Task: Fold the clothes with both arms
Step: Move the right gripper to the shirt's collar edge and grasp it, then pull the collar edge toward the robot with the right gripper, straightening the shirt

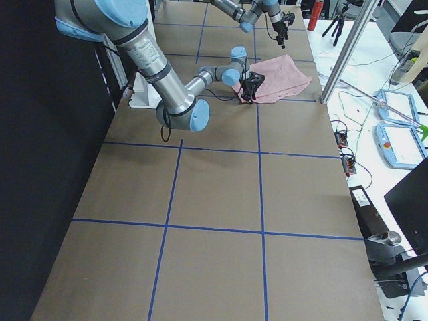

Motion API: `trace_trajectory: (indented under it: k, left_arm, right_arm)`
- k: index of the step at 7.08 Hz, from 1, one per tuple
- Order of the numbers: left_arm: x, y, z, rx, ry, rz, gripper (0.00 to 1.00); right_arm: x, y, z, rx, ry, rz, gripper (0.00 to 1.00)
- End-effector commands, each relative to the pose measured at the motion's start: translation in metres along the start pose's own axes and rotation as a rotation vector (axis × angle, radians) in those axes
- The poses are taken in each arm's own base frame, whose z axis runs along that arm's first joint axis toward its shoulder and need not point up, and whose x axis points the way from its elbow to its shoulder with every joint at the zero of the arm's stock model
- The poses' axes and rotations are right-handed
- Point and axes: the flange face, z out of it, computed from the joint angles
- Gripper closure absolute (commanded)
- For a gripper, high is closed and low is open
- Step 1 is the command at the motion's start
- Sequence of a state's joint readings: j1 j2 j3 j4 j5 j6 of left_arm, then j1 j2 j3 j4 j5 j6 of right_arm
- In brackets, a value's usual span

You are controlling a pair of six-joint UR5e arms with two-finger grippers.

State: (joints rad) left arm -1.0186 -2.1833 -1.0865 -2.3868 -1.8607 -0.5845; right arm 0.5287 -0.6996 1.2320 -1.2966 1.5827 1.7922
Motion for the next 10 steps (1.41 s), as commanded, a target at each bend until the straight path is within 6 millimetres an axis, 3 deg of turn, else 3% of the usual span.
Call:
trace_trajectory:
  k: [1, 4, 5, 6, 7, 9, 10]
  left_arm:
    - [-0.002, 0.003, 0.001, -0.003, -0.002, -0.001, 0.0]
    - [-0.002, 0.002, 0.0, -0.002, -0.001, -0.002, 0.0]
    - [-0.001, 0.003, 0.001, -0.003, 0.0, 0.0, 0.0]
    - [-0.001, 0.004, 0.001, -0.004, -0.001, 0.0, 0.0]
    - [0.001, 0.004, 0.002, -0.005, 0.001, 0.002, 0.0]
    - [0.003, 0.005, 0.002, -0.006, 0.003, 0.004, 0.0]
    - [0.004, 0.005, 0.002, -0.004, 0.005, 0.004, 0.0]
  right_arm:
    - [0.001, 0.003, 0.001, 0.0, 0.0, -0.011, 1.0]
    - [0.001, 0.002, -0.009, -0.004, -0.021, -0.025, 1.0]
    - [0.012, 0.0, -0.013, -0.006, -0.029, -0.027, 1.0]
    - [0.036, 0.017, -0.026, 0.022, -0.043, -0.051, 1.0]
    - [0.064, 0.042, -0.053, 0.03, -0.041, -0.085, 1.0]
    - [0.138, 0.122, -0.141, 0.029, -0.023, -0.198, 1.0]
    - [0.173, 0.151, -0.156, 0.039, -0.004, -0.236, 1.0]
